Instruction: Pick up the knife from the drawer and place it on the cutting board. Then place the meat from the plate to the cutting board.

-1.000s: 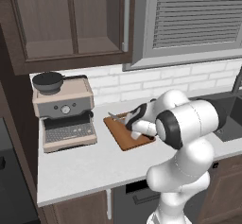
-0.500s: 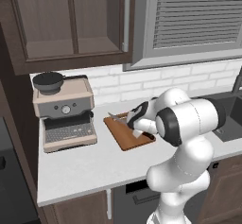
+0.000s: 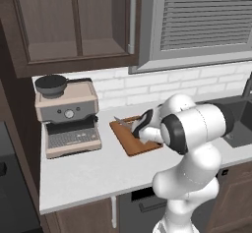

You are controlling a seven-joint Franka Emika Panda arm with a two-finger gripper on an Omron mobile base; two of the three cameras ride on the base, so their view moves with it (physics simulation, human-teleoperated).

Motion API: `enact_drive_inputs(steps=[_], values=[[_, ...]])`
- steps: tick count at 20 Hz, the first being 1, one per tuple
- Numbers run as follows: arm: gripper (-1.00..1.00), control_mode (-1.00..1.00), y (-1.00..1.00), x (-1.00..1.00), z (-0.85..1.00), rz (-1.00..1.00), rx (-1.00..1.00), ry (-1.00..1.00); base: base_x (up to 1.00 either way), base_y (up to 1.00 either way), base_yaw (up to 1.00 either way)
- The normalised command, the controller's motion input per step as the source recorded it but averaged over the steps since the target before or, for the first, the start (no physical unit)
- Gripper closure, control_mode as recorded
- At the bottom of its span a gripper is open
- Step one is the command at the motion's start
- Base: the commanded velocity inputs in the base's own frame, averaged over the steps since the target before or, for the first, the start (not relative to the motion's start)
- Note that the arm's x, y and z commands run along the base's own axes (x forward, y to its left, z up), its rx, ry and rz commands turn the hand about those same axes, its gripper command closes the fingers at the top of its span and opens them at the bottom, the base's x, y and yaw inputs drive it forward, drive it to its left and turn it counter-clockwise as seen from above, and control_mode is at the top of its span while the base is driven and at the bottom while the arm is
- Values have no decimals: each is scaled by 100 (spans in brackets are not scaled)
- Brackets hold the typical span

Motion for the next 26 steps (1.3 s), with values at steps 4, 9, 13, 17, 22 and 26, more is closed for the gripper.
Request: enact_drive_inputs(steps=[4,9,13,17,22,26], values=[[-100,-100,2,0,-1,-27,0,0,0,0,0],[-100,-100,1,0,-1,-20,1,0,0,0,0],[-100,-100,0,0,10,-8,2,0,0,0,0],[-100,-100,0,0,42,0,1,0,0,0,0],[-100,-100,0,-2,65,0,7,0,0,0,0],[-100,-100,-8,-19,79,0,14,0,0,0,0]])
